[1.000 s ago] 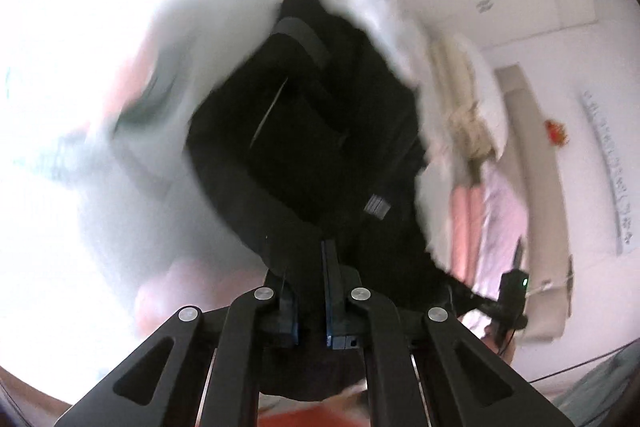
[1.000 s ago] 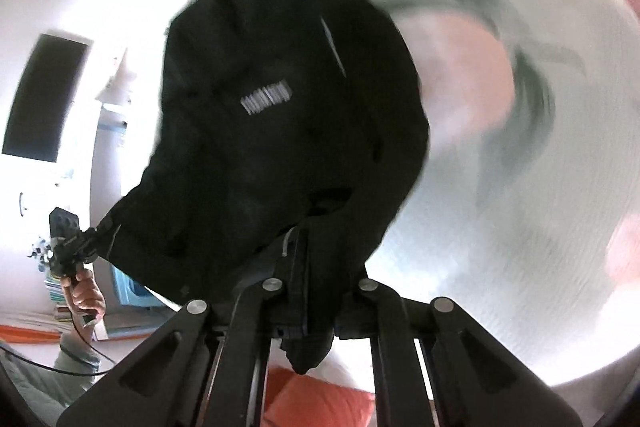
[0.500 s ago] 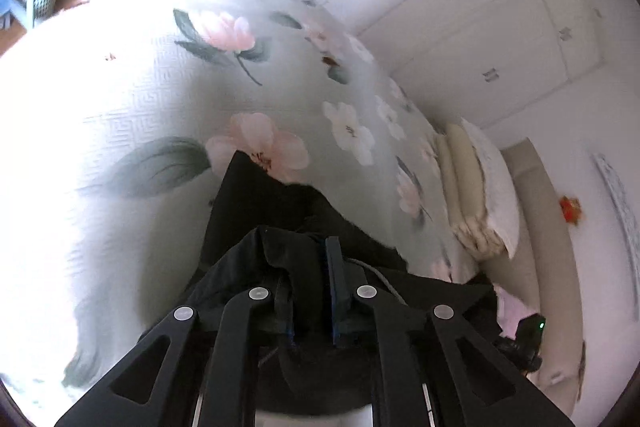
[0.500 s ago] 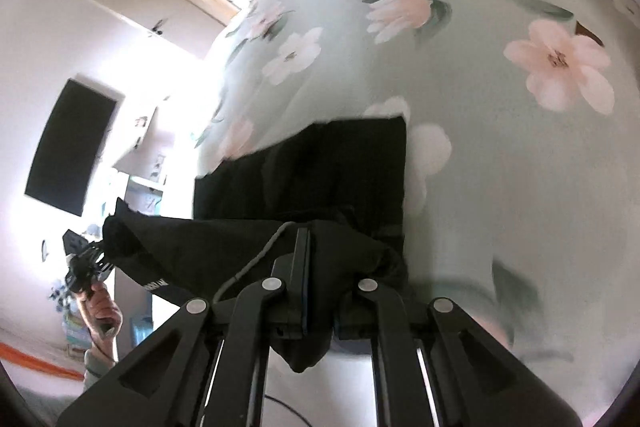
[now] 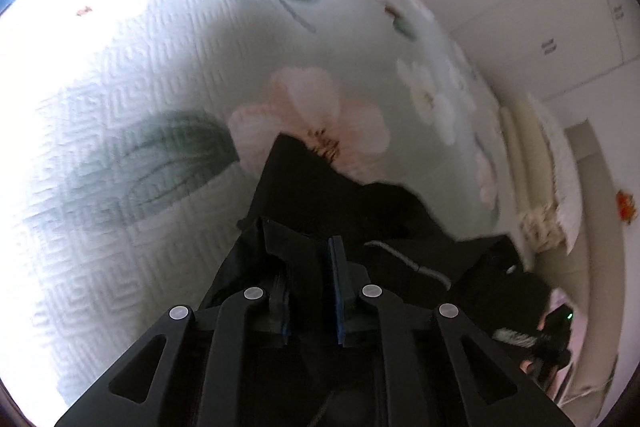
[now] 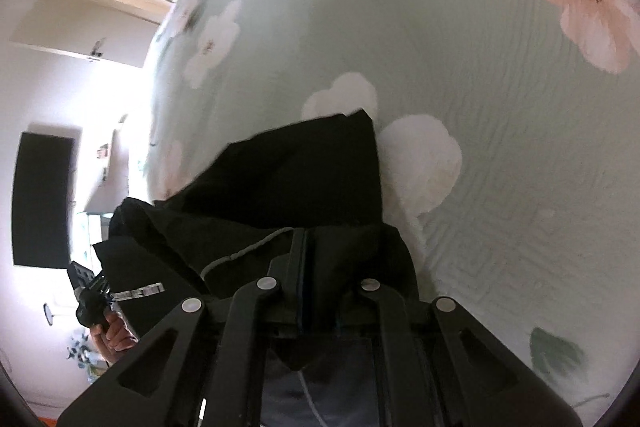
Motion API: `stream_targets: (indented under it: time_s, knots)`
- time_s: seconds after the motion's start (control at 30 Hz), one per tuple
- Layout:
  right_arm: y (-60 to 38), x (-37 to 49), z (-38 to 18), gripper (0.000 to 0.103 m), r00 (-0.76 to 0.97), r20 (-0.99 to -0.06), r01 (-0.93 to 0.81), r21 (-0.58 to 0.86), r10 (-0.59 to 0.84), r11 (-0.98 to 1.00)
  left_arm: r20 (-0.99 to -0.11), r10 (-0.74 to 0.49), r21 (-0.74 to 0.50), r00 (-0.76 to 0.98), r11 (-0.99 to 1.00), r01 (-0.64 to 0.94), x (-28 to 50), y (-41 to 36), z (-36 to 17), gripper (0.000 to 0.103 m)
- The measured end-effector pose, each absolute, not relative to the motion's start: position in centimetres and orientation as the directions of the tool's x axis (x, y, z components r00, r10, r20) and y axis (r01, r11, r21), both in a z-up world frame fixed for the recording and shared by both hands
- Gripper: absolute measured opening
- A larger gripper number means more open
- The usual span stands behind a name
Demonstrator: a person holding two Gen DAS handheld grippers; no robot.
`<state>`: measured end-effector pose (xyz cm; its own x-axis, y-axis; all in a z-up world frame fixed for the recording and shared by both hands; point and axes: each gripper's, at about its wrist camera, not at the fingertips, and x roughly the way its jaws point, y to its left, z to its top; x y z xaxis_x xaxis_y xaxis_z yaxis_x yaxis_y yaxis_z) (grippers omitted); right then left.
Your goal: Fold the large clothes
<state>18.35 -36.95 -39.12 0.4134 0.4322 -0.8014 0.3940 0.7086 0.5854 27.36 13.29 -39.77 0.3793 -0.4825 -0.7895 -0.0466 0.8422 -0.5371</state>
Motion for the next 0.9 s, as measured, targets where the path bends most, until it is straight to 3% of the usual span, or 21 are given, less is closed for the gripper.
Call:
stream_targets:
  time_s: [0.17,0.23,0.33,0.37,0.4,0.47,0.6,0.73,0.9]
  knots:
    - [-36.1,19.5,-41.4,0.013,0.38,-0.831,0.432,0.548,0.407,0.717,-0.78,-0.522,-0.56,0.345,0.828,-0.013,28.0,13.3,-41.3,0.018]
    - [-36.2,19.6,-41.0,0.018,0.373,-0.829,0.433,0.553,0.416,0.712,-0.772,-0.554,-0.581,0.312,0.814,0.007,28.0,13.9,-40.8,0.02]
    - [-37.1,18.5,-38.4,0.027,0.414,-0.8,0.383,0.585,0.434,0.715,-0.736,-0.606,-0.61,0.301,0.787,0.093,27.2,15.3,-38.1,0.032]
    - [-37.3,18.1,-37.4,0.029,0.426,-0.794,0.367,0.589,0.433,0.72,-0.715,-0.634,-0.632,0.294,0.766,0.116,26.9,15.9,-37.1,0.044]
    - [-37.5,17.5,-36.3,0.032,0.437,-0.79,0.353,0.591,0.431,0.725,-0.703,-0.647,-0.641,0.295,0.756,0.13,26.5,16.7,-36.0,0.067]
    - [-37.8,16.7,-35.0,0.038,0.448,-0.785,0.343,0.593,0.427,0.729,-0.714,-0.617,-0.612,0.332,0.78,0.133,25.6,18.2,-34.2,0.082]
    - [-38.5,14.5,-32.3,0.065,0.505,-0.778,0.344,0.579,0.374,0.739,-0.693,-0.633,-0.622,0.344,0.767,0.16,24.0,21.2,-32.0,0.082]
    - [-37.8,13.3,-30.4,0.074,0.524,-0.782,0.297,0.539,0.337,0.788,-0.731,-0.586,-0.569,0.35,0.806,0.161,23.5,21.9,-32.1,0.082]
    - [-36.0,14.9,-31.3,0.075,0.468,-0.855,0.253,0.37,0.222,0.894,-0.767,-0.528,-0.484,0.365,0.849,0.21,25.4,18.3,-33.4,0.082]
